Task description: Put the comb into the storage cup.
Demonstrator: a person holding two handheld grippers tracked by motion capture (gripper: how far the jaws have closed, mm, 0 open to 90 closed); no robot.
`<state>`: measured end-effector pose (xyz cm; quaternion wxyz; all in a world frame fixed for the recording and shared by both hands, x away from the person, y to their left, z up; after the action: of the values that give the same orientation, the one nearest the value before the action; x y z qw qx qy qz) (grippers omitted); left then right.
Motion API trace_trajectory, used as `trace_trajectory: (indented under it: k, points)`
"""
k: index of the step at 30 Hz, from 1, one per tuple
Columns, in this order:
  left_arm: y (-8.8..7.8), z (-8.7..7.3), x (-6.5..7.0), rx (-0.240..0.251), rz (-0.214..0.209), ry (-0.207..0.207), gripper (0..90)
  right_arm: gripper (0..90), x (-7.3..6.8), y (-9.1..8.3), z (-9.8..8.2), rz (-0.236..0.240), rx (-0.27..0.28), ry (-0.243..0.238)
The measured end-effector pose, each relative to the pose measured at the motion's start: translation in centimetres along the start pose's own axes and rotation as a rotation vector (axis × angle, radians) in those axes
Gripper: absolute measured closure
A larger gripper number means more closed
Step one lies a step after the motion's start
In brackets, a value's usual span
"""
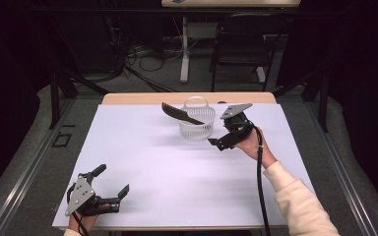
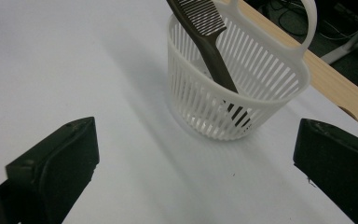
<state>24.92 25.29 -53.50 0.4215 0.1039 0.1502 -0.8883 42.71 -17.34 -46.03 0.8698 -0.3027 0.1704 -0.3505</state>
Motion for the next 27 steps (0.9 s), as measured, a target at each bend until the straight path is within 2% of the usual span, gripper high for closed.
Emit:
trace_trajectory:
  k: [13,22,27]
  points:
    - [0.0,0.0,0.0,-0.001,-0.001,0.000,0.4,0.0,-0.4,-1.9,-2.2,-0.002,0.006,0.000]
    - [-0.1,0.0,0.1,-0.001,0.003,0.000,0.4,0.0,-0.8,-2.5,-3.6,-0.005,-0.004,0.005]
    - [0.0,0.0,0.0,-0.006,0.005,-0.001,0.4,0.0,-1.0,-3.0,-4.2,-0.008,0.008,0.009]
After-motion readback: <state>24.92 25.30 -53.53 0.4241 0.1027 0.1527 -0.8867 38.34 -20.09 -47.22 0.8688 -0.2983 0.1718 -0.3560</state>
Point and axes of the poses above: each handheld gripper's, and its own axes: y roughly forward along the jaws, z roughly out of its top, x roughly to its right, the point moved 1 cm from there along y, roughly forward along the jaws, and after that the axes turned 13 degrees about y, right-handed, at the moved point
